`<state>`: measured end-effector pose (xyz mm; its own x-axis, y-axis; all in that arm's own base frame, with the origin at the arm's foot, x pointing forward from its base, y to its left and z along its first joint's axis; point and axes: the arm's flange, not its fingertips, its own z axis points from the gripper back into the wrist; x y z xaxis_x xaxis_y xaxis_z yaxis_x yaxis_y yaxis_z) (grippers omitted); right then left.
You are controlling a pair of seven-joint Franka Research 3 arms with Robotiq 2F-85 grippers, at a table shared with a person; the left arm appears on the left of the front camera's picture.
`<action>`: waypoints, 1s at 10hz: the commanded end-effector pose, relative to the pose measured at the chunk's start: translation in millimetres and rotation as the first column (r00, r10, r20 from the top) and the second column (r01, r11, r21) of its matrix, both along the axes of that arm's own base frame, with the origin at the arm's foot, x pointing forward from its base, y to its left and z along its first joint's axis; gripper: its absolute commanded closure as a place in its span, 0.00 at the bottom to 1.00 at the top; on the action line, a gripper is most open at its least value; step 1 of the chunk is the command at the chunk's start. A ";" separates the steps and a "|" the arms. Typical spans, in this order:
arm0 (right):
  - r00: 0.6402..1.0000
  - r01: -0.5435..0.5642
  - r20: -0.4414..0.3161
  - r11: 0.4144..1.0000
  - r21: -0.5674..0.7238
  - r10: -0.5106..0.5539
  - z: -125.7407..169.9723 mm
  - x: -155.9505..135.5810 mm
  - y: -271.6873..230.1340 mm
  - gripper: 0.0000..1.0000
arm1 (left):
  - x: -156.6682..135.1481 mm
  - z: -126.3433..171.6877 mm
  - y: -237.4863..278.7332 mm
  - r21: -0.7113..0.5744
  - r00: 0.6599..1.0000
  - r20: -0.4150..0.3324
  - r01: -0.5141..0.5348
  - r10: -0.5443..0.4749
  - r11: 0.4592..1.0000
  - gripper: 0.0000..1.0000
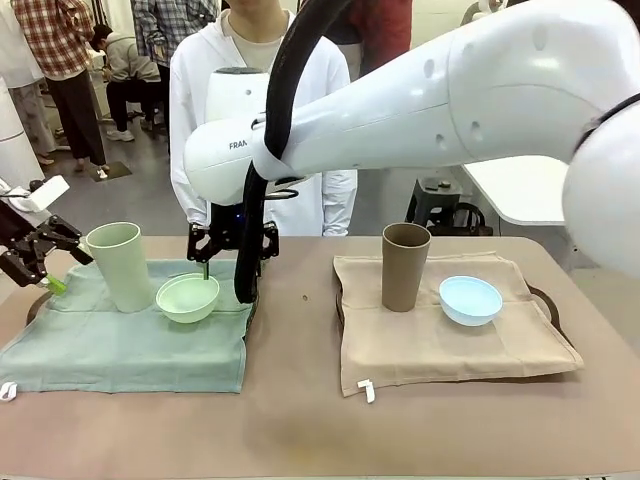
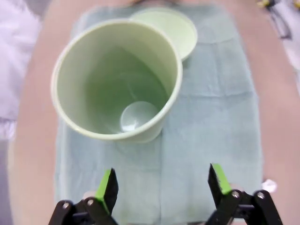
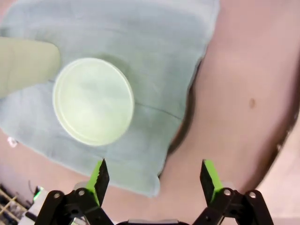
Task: Set up a tray with a mat and arrange the tableware.
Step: Place the Picnic Bowl and Reusable plastic cup back onto the Handle tray in front of the human's position.
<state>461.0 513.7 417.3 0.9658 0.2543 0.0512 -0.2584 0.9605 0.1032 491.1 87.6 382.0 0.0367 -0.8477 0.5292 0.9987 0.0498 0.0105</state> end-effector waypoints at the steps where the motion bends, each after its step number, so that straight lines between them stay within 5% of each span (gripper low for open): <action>1: 1.000 0.028 0.011 0.998 -0.065 -0.027 18.4 -24.5 -20.3 0.00 | -35.8 30.4 -35.5 0.182 0.951 0.122 -0.301 0.283 0.936 0.00; 4: 0.996 0.088 0.003 0.994 -0.068 -0.088 50.9 -39.1 -50.1 0.00 | -63.1 77.7 -76.3 0.367 0.856 0.275 -0.514 0.438 0.775 0.00; 6: 0.999 0.048 -0.015 0.996 -0.075 -0.049 76.6 -50.6 -65.1 0.00 | -74.0 101.6 -106.1 0.459 0.859 0.201 -0.507 0.471 0.729 0.00; 7: 1.000 -0.020 0.001 0.995 -0.098 0.020 91.4 -59.1 -73.4 0.00 | -82.0 120.5 -120.9 0.465 0.857 0.147 -0.501 0.494 0.730 0.00; 10: 1.000 -0.005 0.002 0.994 -0.113 0.006 111.4 -59.8 -91.9 0.00 | -93.4 164.7 -154.3 0.422 0.831 0.072 -0.527 0.552 0.738 0.00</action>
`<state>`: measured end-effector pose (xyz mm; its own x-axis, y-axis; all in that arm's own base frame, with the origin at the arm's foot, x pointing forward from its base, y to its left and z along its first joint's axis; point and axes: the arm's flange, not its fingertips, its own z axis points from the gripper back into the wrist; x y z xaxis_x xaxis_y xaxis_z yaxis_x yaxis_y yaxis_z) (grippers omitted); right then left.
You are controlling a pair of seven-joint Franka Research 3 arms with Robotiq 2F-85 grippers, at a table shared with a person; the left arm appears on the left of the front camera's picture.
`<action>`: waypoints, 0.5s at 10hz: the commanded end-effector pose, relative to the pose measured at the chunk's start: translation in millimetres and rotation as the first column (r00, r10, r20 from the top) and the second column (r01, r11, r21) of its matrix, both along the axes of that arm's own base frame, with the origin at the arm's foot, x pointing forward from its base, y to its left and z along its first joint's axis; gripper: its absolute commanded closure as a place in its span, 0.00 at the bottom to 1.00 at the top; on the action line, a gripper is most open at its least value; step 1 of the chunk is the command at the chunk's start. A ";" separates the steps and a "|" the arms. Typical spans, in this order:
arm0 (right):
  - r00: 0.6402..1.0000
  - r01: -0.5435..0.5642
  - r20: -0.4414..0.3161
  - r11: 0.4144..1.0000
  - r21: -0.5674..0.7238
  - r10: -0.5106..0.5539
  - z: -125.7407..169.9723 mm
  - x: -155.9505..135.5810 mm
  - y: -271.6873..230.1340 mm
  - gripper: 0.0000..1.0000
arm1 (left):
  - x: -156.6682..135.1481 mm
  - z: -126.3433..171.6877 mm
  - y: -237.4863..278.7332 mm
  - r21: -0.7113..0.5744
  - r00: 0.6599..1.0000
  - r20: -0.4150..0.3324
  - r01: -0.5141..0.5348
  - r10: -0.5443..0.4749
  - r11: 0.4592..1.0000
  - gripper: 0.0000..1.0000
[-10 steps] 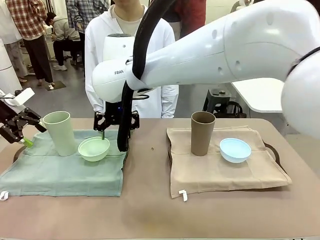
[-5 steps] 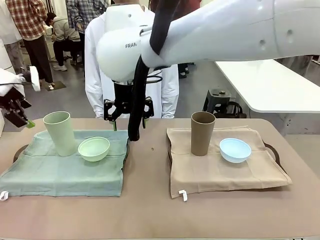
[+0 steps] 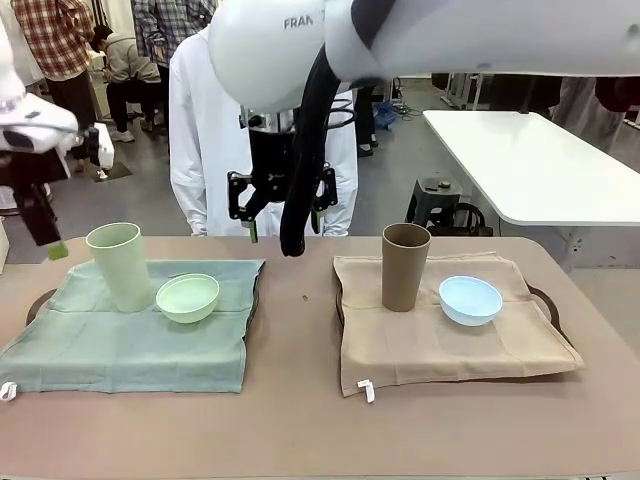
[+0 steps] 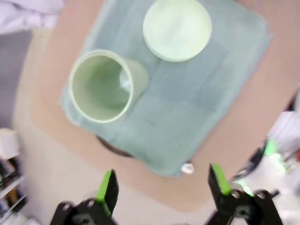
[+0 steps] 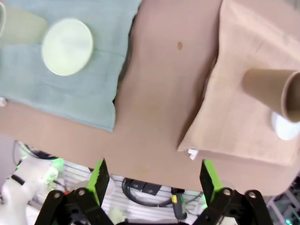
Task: Set up a tray with a mat and arrange the tableware.
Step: Place the Picnic Bowl and Reusable plastic cup back onto the Handle tray in front of the human's position.
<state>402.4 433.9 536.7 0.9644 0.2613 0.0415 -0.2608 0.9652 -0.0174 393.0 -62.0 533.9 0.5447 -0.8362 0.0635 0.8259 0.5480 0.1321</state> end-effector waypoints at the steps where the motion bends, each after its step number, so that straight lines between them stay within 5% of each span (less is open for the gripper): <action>1: 0.999 0.003 -0.051 1.000 0.003 -0.003 -7.2 4.1 -17.4 0.00 | 2.1 19.6 -18.6 -0.116 0.998 0.029 -0.053 0.057 0.992 0.00; 5: 1.000 0.008 -0.010 1.000 -0.004 -0.008 1.8 3.3 -7.0 0.00 | -1.0 17.5 -13.3 -0.053 1.000 0.004 -0.014 0.014 0.999 0.00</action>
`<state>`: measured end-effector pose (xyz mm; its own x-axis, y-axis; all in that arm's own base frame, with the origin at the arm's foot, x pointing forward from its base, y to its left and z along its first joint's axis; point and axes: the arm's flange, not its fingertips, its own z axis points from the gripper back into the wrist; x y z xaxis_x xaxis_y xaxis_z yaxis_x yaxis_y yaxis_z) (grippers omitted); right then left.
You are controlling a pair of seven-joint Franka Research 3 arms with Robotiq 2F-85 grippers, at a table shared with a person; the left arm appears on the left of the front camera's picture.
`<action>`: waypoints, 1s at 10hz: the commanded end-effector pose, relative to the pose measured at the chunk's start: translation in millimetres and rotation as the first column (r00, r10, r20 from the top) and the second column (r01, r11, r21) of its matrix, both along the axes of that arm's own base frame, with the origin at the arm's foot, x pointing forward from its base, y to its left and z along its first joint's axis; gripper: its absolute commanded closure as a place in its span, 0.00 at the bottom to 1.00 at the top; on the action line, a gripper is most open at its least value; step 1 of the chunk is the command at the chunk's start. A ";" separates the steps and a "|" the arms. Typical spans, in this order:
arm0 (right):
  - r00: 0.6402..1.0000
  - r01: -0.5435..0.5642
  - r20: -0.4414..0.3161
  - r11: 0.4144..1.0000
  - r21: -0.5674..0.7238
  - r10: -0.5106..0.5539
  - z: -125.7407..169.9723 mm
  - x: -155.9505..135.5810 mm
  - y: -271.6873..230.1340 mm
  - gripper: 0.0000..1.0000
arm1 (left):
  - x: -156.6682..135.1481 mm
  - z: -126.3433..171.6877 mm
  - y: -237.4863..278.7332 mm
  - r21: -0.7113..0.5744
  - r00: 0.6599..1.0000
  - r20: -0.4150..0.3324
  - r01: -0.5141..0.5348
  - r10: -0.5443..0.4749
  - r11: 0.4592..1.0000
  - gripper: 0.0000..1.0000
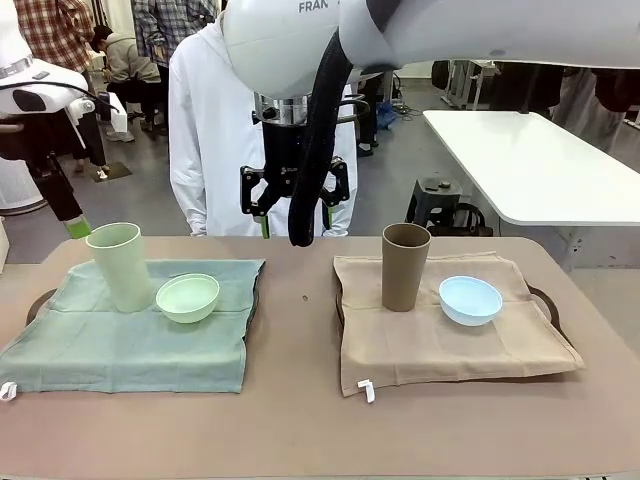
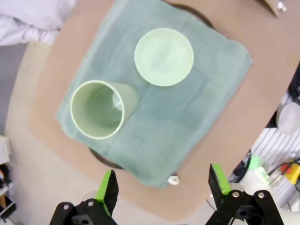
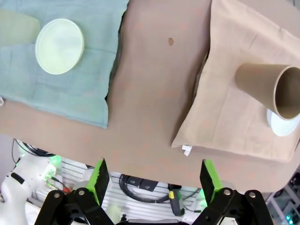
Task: Set up a tray with a mat and arrange the tableware.
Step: Place the Picnic Bowl and Reusable plastic cup back onto the Handle tray in front of the human's position.
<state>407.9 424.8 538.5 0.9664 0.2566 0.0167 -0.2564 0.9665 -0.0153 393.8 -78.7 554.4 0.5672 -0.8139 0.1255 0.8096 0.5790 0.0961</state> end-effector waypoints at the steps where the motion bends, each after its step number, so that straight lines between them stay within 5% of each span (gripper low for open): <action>1: 1.000 0.003 0.014 1.000 0.001 -0.003 0.0 -2.3 2.1 0.00 | -1.8 -3.0 3.4 0.018 1.000 -0.001 0.014 -0.014 1.000 0.00; 10: 1.000 0.003 0.014 1.000 0.001 -0.003 0.0 -2.3 2.1 0.00 | -1.8 -3.0 3.4 0.018 1.000 -0.001 0.014 -0.014 1.000 0.00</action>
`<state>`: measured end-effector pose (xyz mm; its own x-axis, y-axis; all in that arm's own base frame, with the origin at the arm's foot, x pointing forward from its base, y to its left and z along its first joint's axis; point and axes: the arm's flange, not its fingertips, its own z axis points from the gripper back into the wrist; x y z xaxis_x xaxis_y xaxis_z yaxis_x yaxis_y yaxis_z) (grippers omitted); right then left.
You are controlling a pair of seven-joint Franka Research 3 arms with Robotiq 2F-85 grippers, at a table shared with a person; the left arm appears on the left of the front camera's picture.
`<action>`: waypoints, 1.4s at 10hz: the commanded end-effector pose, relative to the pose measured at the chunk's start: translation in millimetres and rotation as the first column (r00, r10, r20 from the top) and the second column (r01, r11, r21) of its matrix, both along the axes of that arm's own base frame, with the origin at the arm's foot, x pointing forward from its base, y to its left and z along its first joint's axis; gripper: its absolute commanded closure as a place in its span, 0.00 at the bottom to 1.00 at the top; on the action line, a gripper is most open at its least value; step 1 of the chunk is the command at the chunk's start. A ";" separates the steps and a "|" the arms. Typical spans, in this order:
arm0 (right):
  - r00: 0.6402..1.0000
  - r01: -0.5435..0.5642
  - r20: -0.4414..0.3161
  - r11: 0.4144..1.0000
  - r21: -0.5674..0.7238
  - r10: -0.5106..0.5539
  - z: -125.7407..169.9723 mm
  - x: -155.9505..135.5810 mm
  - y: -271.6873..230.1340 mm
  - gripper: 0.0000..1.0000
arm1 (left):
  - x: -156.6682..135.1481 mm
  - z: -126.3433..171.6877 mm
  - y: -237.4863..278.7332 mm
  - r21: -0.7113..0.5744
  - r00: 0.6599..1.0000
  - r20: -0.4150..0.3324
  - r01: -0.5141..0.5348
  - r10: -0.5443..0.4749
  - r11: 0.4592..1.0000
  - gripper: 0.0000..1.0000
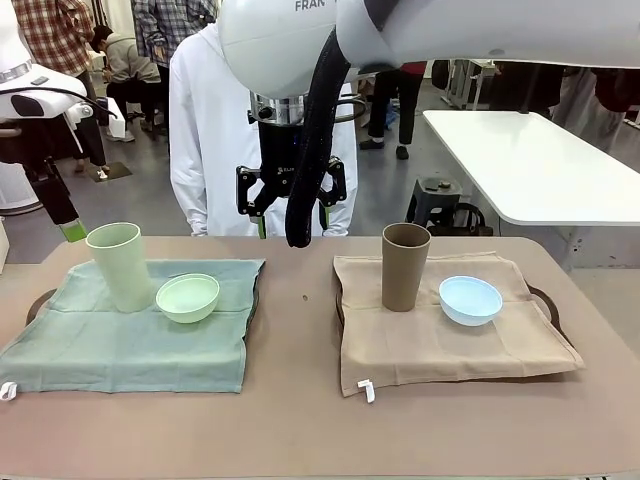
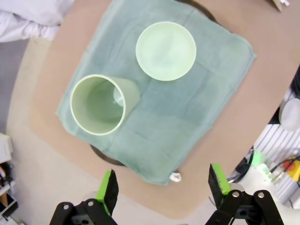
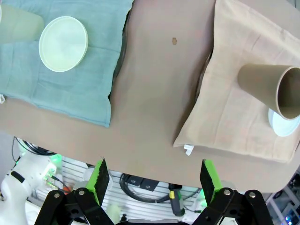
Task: Set up a tray with a mat and arrange the tableware.
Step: Place the Picnic Bowl and Reusable plastic cup back onto the Handle tray in front of the human's position.
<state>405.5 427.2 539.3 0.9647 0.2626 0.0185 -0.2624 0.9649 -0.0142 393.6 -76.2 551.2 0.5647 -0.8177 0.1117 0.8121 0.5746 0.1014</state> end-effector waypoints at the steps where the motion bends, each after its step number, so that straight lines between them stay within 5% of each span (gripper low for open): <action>1: 1.000 0.009 0.013 1.000 -0.001 -0.009 -0.8 0.1 -0.4 0.00 | 0.0 0.0 0.0 0.000 1.000 0.000 0.000 0.000 1.000 0.00; 2: 1.000 0.000 0.000 1.000 0.000 0.000 0.0 0.0 0.0 0.00 | -8.8 -1.8 -10.3 -0.032 0.987 -0.065 -0.149 0.147 0.988 0.00; 4: 0.998 0.066 -0.009 0.998 0.025 -0.066 13.2 -3.6 -65.8 0.00 | -18.0 -16.1 -21.3 -0.071 0.902 -0.163 -0.414 0.399 0.908 0.00; 6: 0.999 0.036 -0.014 0.999 0.035 -0.036 23.3 -9.2 -120.6 0.00 | -23.4 -18.4 -26.7 -0.121 0.855 -0.163 -0.513 0.493 0.850 0.00; 8: 1.000 -0.005 -0.017 0.997 0.071 0.007 25.9 -15.2 -159.4 0.00 | -21.4 -10.6 -19.2 -0.185 0.826 -0.157 -0.563 0.541 0.806 0.00; 9: 0.998 0.056 -0.003 0.998 0.029 -0.056 36.0 4.3 -118.1 0.00 | -18.5 -15.6 -24.3 -0.103 0.854 -0.198 -0.507 0.482 0.856 0.00; 12: 0.999 0.034 -0.004 0.999 0.038 -0.034 37.8 -2.9 -139.3 0.00 | -18.3 -11.0 -24.1 -0.130 0.841 -0.193 -0.532 0.505 0.836 0.00; 14: 0.999 0.006 -0.033 0.978 0.210 0.001 36.1 -6.1 -199.8 0.00 | -13.5 13.8 6.5 -0.225 0.858 -0.321 -0.479 0.400 0.848 0.00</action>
